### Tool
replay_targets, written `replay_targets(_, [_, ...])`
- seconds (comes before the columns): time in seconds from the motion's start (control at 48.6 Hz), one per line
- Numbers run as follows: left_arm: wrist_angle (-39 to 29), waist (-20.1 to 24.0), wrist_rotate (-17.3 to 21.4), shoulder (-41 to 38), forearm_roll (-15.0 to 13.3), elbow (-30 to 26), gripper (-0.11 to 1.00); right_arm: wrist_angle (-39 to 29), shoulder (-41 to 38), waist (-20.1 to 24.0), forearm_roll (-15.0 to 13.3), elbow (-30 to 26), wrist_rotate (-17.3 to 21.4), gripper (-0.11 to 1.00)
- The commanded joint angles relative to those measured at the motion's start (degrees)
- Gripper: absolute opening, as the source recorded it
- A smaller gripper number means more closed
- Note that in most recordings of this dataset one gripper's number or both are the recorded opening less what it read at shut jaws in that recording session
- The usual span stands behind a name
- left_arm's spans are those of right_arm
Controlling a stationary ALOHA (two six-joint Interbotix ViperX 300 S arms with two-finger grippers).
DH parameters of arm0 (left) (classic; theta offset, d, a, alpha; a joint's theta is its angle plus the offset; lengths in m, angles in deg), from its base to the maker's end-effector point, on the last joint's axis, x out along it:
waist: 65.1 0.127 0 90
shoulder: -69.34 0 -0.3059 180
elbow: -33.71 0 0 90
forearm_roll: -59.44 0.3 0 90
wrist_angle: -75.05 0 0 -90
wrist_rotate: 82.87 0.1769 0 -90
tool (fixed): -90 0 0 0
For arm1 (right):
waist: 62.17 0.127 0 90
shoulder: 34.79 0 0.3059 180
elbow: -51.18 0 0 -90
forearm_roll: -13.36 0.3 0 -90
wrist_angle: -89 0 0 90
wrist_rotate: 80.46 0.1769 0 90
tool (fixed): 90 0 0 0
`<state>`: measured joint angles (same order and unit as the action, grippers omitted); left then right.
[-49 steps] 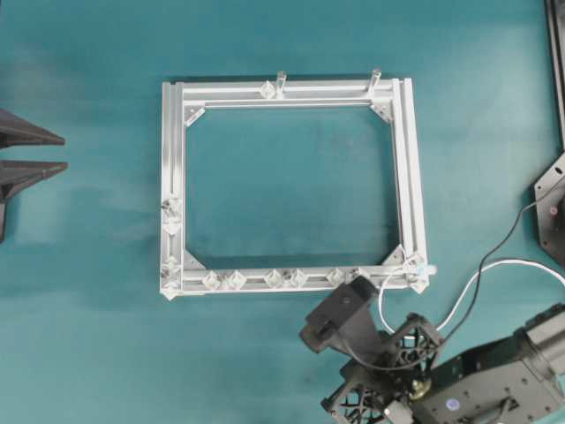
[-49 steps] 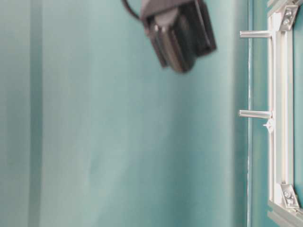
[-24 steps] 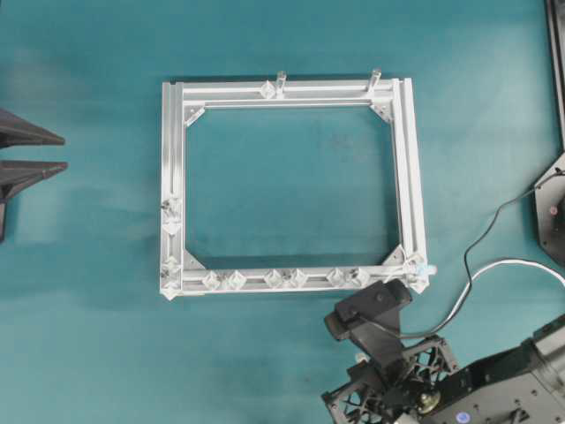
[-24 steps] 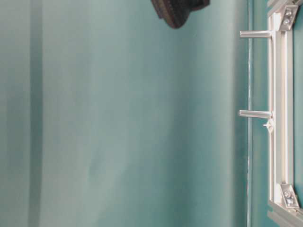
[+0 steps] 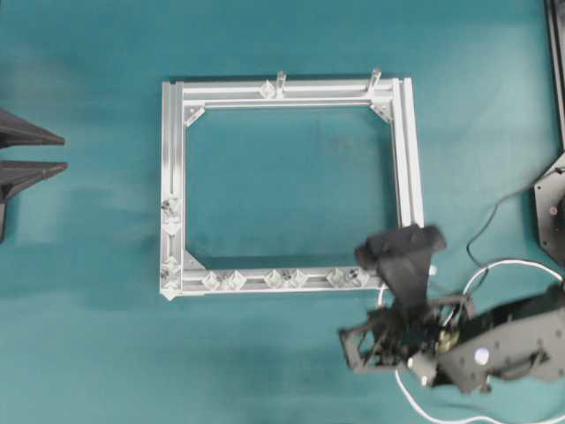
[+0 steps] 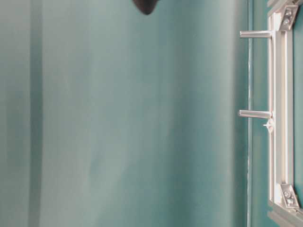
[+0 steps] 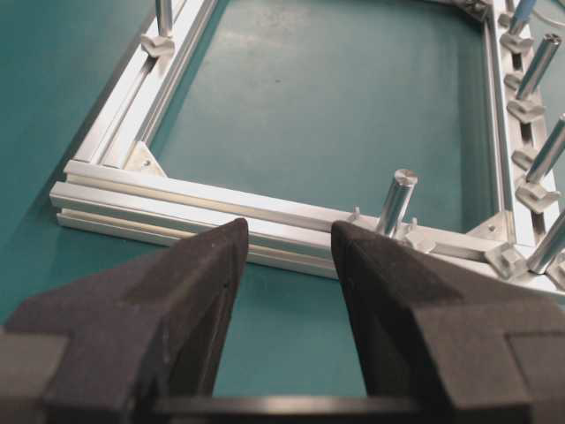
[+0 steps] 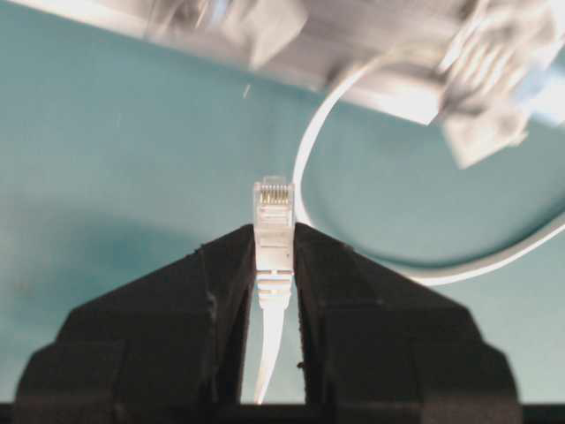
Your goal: Move the cable alternately left and right between 8 closely spaced pins so it hooks onto each one.
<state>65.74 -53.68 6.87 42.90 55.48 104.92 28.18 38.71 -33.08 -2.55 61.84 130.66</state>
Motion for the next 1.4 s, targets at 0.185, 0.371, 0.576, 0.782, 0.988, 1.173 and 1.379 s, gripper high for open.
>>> replay_targets(0.185, [0.44, 0.18, -0.18, -0.44, 0.18, -1.05, 0.50, 0.18, 3.96, -3.69, -0.26, 2.55, -0.44, 0.16])
replay_targets(0.371, [0.35, 0.18, -0.18, -0.44, 0.18, -1.05, 0.50, 1.76, 4.04, -5.71, -0.26, 3.69, -1.14, 0.16])
replay_targets(0.576, [0.44, 0.18, -0.18, -0.44, 0.18, -1.05, 0.50, 3.25, 4.04, -7.21, -0.26, 4.39, -1.14, 0.16])
replay_targets(0.782, [0.35, 0.18, -0.18, -0.44, 0.18, -1.05, 0.50, 3.25, 4.04, -7.91, -1.14, 4.48, -1.05, 0.16])
replay_targets(0.988, [0.35, 0.18, -0.18, -0.44, 0.18, -1.05, 0.50, 3.25, 4.04, -8.26, -1.32, 4.48, -1.05, 0.16])
replay_targets(1.173, [0.44, 0.18, -0.18, -0.44, 0.18, -1.05, 0.50, 3.25, 4.04, -8.35, -1.32, 4.57, -1.05, 0.16])
replay_targets(1.379, [0.35, 0.18, -0.18, -0.44, 0.18, -1.05, 0.50, 3.25, 4.04, -8.35, -1.32, 4.66, -1.05, 0.16])
